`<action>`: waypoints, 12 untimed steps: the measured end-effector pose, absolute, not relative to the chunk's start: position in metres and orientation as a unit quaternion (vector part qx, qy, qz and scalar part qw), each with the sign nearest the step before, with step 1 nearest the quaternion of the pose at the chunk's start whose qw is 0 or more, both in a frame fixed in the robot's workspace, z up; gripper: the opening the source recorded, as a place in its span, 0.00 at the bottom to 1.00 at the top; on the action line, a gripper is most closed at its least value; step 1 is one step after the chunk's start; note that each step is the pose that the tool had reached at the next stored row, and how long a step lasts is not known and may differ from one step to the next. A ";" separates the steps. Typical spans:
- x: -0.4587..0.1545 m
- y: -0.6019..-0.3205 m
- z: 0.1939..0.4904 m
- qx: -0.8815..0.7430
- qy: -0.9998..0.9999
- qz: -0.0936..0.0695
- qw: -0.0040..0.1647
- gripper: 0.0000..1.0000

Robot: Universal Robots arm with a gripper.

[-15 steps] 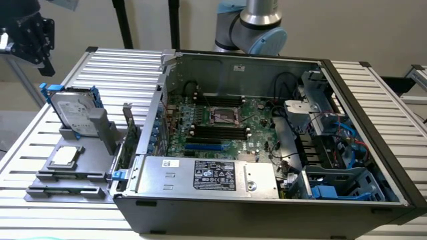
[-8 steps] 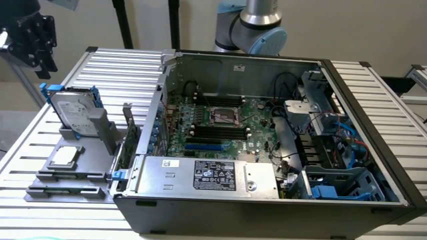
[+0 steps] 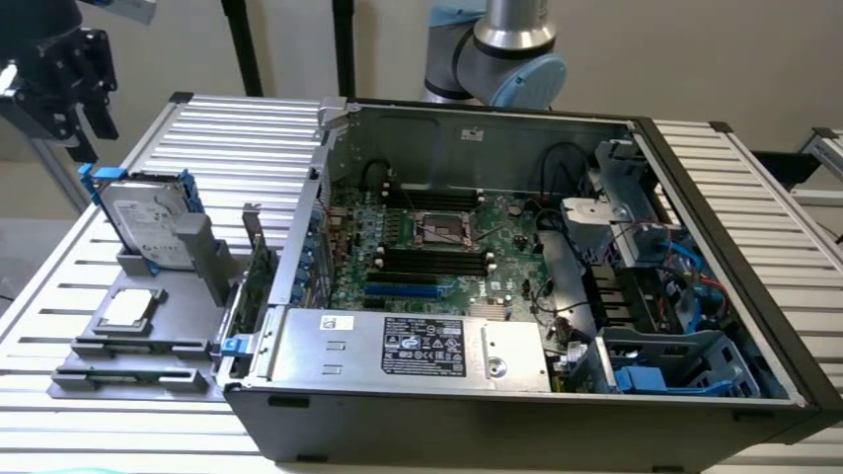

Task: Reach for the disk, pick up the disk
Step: 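Pick up the disk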

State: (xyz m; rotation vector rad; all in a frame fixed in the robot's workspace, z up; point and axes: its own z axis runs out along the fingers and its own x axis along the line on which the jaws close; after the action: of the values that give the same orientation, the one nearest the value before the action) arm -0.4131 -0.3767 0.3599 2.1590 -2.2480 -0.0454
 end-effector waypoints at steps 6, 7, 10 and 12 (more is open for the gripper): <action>-0.413 -0.376 0.349 0.693 -0.720 -0.015 0.012 0.48; -0.413 -0.376 0.347 0.693 -0.720 -0.015 0.012 0.48; -0.413 -0.376 0.342 0.694 -0.720 -0.015 0.012 0.48; -0.413 -0.376 0.338 0.694 -0.720 -0.015 0.012 0.48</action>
State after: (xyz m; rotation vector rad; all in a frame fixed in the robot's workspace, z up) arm -0.4131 -0.3756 0.3380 2.1642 -2.2431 -0.0453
